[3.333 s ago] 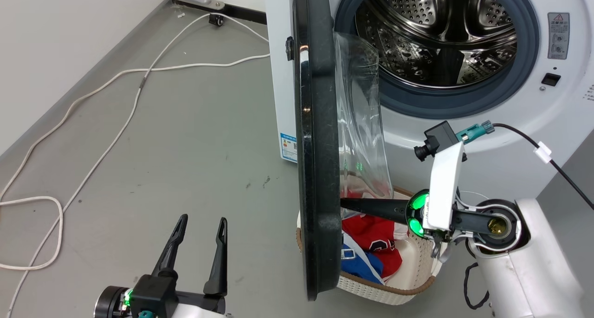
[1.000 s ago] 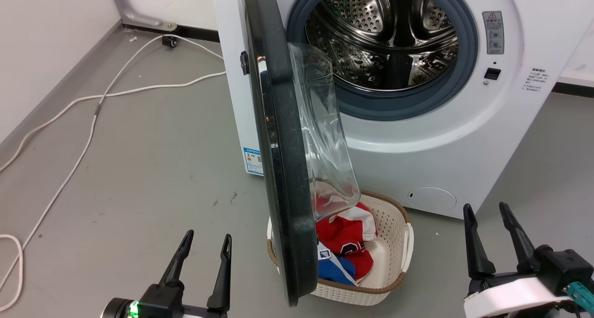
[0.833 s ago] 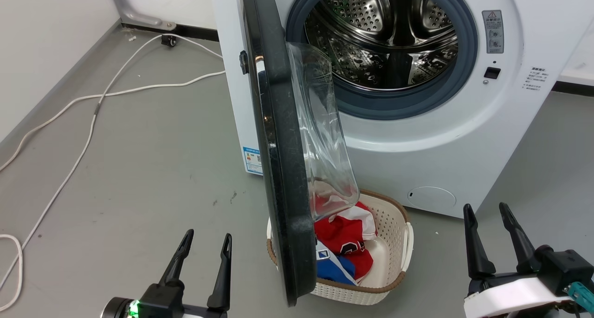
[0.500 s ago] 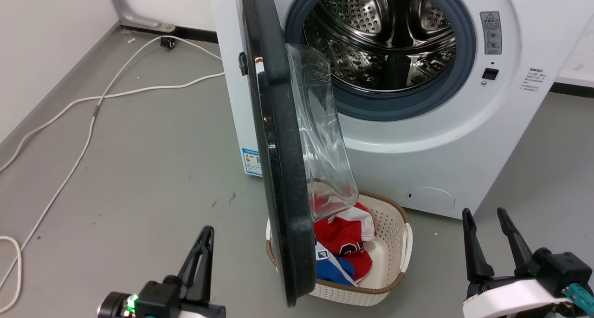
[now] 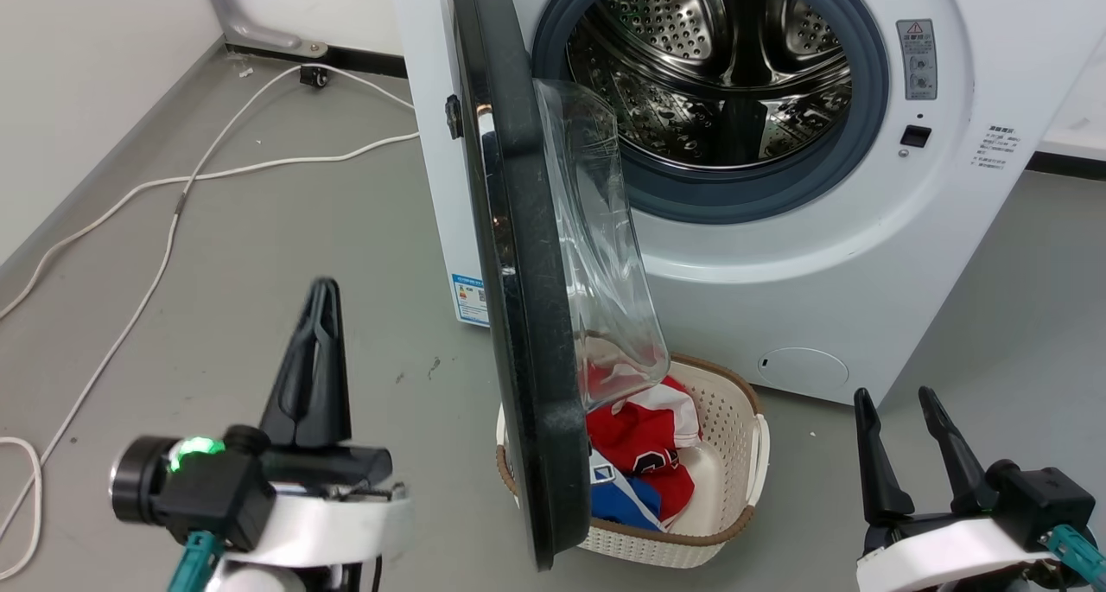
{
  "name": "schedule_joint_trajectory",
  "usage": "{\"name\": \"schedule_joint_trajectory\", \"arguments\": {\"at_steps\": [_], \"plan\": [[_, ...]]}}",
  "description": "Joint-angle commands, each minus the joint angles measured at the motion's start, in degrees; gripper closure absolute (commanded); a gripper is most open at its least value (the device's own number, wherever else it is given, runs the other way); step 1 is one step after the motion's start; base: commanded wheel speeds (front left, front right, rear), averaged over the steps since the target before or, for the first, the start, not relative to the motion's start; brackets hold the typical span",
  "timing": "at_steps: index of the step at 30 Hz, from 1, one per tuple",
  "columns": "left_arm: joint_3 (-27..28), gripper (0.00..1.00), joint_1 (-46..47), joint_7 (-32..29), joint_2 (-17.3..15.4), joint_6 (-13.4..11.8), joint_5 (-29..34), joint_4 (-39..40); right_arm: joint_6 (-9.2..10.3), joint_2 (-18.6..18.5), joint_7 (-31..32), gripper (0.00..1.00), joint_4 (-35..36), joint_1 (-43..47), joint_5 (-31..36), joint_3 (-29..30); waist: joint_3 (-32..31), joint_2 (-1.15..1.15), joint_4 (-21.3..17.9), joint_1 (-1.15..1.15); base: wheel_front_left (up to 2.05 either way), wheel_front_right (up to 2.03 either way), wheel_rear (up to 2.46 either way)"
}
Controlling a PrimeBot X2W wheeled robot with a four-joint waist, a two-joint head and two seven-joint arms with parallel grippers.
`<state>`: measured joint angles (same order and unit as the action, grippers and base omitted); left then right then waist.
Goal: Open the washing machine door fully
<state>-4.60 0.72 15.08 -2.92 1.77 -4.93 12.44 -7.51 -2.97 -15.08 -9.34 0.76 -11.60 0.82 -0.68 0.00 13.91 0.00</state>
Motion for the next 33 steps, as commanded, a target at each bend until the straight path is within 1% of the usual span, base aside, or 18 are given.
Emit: {"name": "schedule_joint_trajectory", "arguments": {"at_steps": [1,5,7,12,16,20,25,29,33], "plan": [[0.1,1.00,1.6,0.1,0.1,0.2,0.0,1.1,0.04,0.2,-0.1,0.00,-0.2,-0.6,-0.2,-0.1,0.0,0.00,0.0,0.00,0.00,0.00,0.00],[-0.9,1.00,4.3,0.1,0.1,1.2,1.2,3.8,0.04,0.2,-0.1,0.00,-0.3,-0.9,-0.5,-0.3,0.1,0.00,-0.2,0.00,0.00,0.00,0.00],[-2.1,1.00,5.2,0.1,0.1,1.8,0.7,4.9,0.04,0.2,-0.1,0.00,-0.3,-0.9,-0.6,-0.2,0.1,0.00,-0.3,0.00,0.00,0.00,0.00],[-7.6,1.00,6.3,0.1,0.0,3.6,2.1,5.1,0.04,0.2,-0.1,0.00,-0.5,-0.7,-1.1,0.7,0.1,0.00,-0.5,0.00,0.00,0.00,0.00],[-11.8,1.00,4.6,0.1,0.0,4.1,-0.1,2.7,0.04,0.2,-0.1,0.00,-0.6,-0.8,-1.4,1.1,0.1,0.00,-0.5,0.00,0.00,0.00,0.00],[-15.7,1.00,3.0,0.1,0.0,4.7,-0.5,-0.5,0.04,0.2,-0.1,0.00,-0.9,-0.8,-1.7,1.3,0.1,0.00,-0.8,0.00,0.00,0.00,0.00],[-21.3,1.00,1.3,0.1,0.0,5.3,-1.5,-6.6,0.04,0.2,-0.1,0.00,-1.2,-0.4,-1.6,1.6,0.0,0.00,-0.7,0.00,0.00,0.00,0.00],[-23.7,1.00,1.3,0.1,-0.3,5.5,-2.2,-11.0,0.04,0.2,-0.1,0.00,-1.4,-0.3,-1.6,1.8,-0.1,0.00,-0.6,0.00,0.00,0.00,0.00],[-24.3,1.00,1.5,0.1,-0.5,5.6,-3.0,-15.5,0.04,0.2,-0.1,0.00,-1.4,-0.4,-1.4,1.9,-0.1,0.00,-0.6,0.00,0.00,0.00,0.00]]}}
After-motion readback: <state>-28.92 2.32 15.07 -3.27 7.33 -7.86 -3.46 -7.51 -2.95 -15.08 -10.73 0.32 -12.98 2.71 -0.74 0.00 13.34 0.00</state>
